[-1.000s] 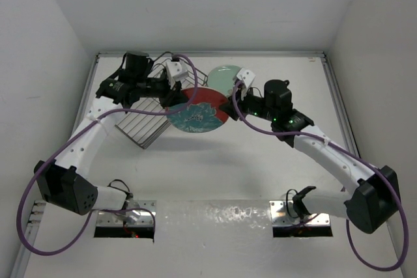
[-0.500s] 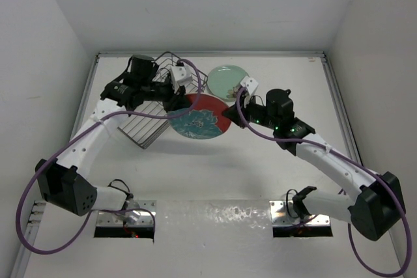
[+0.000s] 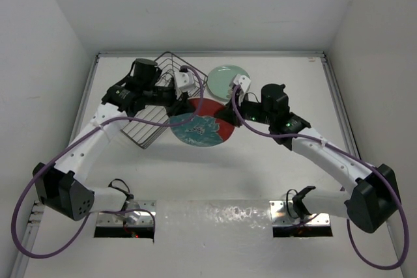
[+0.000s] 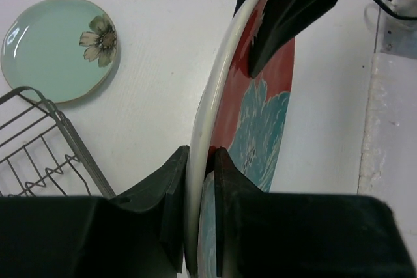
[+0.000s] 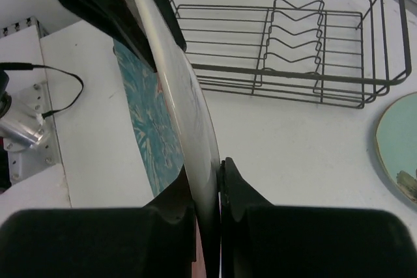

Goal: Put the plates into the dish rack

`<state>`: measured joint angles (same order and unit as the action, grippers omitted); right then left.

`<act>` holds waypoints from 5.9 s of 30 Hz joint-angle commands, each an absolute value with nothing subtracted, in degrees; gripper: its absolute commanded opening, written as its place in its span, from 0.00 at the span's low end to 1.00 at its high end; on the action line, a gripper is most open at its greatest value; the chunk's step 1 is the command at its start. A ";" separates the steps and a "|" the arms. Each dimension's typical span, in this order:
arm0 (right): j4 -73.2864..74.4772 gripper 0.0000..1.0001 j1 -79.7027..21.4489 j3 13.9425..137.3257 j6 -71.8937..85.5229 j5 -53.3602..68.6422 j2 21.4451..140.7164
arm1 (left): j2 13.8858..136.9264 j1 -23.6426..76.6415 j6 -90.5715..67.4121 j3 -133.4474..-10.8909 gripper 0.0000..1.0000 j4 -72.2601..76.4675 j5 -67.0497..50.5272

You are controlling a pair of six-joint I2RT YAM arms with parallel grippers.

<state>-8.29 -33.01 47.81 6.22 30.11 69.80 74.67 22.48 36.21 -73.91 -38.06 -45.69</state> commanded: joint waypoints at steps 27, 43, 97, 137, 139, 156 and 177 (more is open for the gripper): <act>-15.12 0.00 -31.20 48.51 45.70 -16.61 54.84 | 59.71 44.03 69.04 -68.77 1.00 -22.08 26.36; -28.73 0.00 -31.29 46.59 55.99 -15.20 57.57 | 62.73 61.87 87.46 -49.65 1.00 3.79 24.71; -6.59 0.99 -31.20 42.19 28.84 -26.63 40.96 | 87.54 60.29 33.40 -98.78 0.00 -34.52 21.10; -1.94 0.99 -31.20 37.44 27.07 -19.69 43.06 | 96.33 8.53 27.15 -110.06 0.00 -40.71 -11.24; -1.85 0.99 -31.20 37.18 27.24 -18.81 43.94 | 95.63 8.00 28.21 -108.12 0.00 -39.38 -12.39; -2.90 0.99 -31.20 35.33 28.21 -18.28 45.53 | 95.10 8.70 25.31 -109.87 0.00 -42.53 -24.52; -1.93 0.99 -31.20 35.86 28.21 -17.93 45.79 | 94.66 9.58 21.01 -105.03 0.00 -45.35 -28.74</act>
<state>-0.80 -31.16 35.16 28.34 -17.93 46.09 99.74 8.95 21.96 -103.61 -52.31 -24.88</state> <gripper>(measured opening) 0.992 0.148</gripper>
